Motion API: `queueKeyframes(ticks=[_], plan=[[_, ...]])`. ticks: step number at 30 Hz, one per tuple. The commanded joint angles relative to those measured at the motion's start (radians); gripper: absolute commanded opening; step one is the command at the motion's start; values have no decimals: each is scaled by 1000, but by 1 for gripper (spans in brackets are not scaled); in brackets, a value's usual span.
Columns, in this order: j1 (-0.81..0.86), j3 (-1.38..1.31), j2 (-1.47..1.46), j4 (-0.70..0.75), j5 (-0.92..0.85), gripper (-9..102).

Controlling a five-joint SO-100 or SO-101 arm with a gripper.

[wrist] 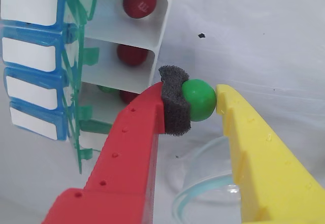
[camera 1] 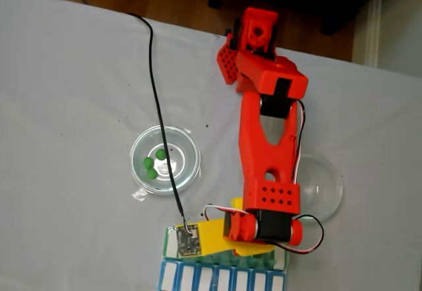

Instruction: Sort medicines into box.

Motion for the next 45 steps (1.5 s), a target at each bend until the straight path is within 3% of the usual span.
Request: queueKeyframes(ticks=[1, 32, 40, 42, 45], plan=[[-43, -95, 35, -17, 17, 1], [-17, -396, -195, -71, 84, 1], [-15, -627, -350, 38, 103, 1], [-18, -787, -437, 109, 117, 1], [-25, -1241, -683, 247, 155, 1]])
